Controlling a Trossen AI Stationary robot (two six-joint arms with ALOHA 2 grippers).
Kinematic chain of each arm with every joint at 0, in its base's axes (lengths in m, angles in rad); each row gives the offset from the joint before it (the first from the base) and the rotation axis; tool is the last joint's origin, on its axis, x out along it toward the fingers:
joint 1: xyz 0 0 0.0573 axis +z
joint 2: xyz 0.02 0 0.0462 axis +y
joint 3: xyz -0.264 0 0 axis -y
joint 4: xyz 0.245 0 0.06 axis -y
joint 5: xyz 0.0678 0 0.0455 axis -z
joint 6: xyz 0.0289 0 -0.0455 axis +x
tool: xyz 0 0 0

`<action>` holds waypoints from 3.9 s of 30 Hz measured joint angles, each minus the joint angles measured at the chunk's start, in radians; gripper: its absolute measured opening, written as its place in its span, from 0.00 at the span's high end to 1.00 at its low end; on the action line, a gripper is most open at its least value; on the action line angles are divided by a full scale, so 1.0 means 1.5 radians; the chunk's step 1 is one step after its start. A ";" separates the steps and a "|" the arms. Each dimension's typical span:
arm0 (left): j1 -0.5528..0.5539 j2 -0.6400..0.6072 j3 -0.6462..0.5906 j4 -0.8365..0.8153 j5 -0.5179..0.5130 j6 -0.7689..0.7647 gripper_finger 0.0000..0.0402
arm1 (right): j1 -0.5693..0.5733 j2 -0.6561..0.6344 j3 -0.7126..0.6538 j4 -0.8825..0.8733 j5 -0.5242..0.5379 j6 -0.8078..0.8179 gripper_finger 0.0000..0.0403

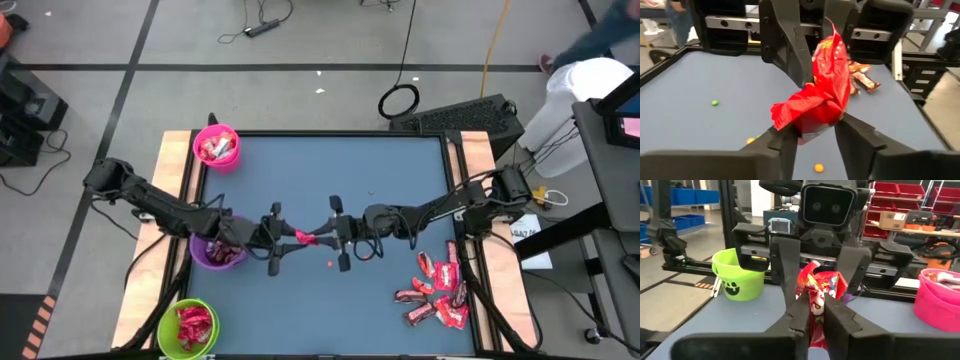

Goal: Organize candy in baskets
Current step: Put the red candy into the green bucket, then put the orange chocolate into the pink bucket

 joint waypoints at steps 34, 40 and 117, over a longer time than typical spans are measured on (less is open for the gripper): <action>-0.304 -0.051 0.308 -0.652 0.026 -0.354 0.89 | 0.075 -0.096 0.001 -0.203 0.000 0.024 0.61; -0.390 -0.050 0.308 -0.712 0.056 -0.584 0.89 | 0.074 -0.096 0.001 -0.201 0.000 0.021 0.62; -0.268 -0.017 0.118 -0.413 -0.176 -0.109 0.55 | 0.171 -0.299 0.001 -1.030 -0.016 0.753 0.44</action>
